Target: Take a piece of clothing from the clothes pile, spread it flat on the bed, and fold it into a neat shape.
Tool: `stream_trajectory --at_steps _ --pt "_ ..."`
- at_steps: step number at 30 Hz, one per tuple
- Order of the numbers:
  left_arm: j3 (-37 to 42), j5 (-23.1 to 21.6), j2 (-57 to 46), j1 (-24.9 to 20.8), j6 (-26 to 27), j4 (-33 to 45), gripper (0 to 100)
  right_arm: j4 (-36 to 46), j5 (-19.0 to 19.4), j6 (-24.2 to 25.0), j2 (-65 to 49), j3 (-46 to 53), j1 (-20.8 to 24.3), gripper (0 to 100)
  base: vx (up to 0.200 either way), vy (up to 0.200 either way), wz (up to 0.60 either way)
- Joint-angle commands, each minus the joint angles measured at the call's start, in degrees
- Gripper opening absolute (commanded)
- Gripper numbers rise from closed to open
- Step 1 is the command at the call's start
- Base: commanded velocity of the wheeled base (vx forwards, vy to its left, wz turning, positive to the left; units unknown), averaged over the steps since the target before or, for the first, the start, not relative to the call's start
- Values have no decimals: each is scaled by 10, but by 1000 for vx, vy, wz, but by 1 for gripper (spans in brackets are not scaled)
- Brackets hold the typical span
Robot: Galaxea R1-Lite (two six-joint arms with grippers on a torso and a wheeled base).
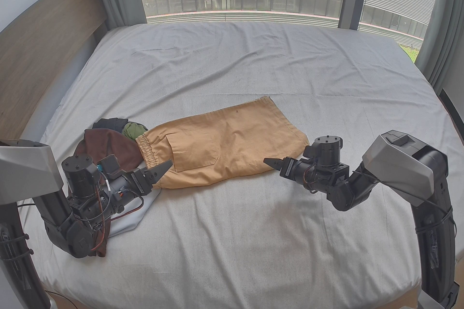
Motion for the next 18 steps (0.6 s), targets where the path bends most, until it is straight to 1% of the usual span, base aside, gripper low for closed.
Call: stream_trajectory --at_steps 1,8,14,18 --pt "-1 0 2 2 0 0 100 2 -13 0 34 -22 4 100 0 0 0" --pt "-1 0 2 3 0 0 100 18 -15 3 60 -66 10 100 0 0 0" --pt "-1 0 3 3 0 0 100 26 -17 24 81 -114 20 100 0 0 0" --pt "-1 0 3 3 0 0 100 27 -34 38 99 -147 24 100 0 0 0"
